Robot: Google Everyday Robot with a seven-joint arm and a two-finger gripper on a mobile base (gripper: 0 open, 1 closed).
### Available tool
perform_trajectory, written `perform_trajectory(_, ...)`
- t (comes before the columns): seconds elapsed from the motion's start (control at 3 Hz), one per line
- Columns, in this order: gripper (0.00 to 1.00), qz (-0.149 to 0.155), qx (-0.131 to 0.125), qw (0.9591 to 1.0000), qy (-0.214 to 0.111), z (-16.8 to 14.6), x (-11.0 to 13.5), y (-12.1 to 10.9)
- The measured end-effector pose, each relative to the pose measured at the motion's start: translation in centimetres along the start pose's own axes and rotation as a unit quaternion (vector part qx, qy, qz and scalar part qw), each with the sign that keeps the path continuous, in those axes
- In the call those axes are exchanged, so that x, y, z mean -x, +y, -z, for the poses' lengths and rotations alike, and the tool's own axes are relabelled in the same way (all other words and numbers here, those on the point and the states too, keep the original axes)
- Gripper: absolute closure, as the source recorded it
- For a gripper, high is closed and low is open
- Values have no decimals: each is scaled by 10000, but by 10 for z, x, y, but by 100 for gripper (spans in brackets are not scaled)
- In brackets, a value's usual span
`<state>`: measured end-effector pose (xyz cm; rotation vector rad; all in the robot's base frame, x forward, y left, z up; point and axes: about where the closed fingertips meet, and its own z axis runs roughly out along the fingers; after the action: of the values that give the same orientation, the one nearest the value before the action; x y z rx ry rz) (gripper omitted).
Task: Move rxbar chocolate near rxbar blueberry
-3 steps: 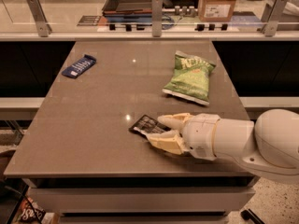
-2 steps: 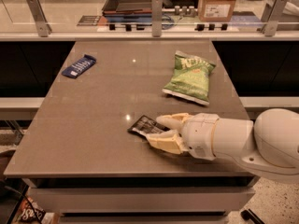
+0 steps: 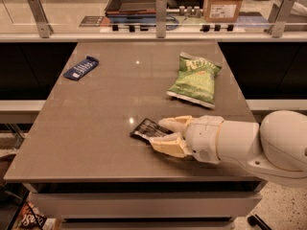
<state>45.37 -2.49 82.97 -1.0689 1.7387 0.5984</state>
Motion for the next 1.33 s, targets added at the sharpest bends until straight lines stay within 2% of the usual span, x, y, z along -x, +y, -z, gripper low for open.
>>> perform_trajectory(0.67,100,247,48,9997,3,-9,39,-18)
perform_trajectory(1.33,100,530,-133,9982,252,-51,88,-44)
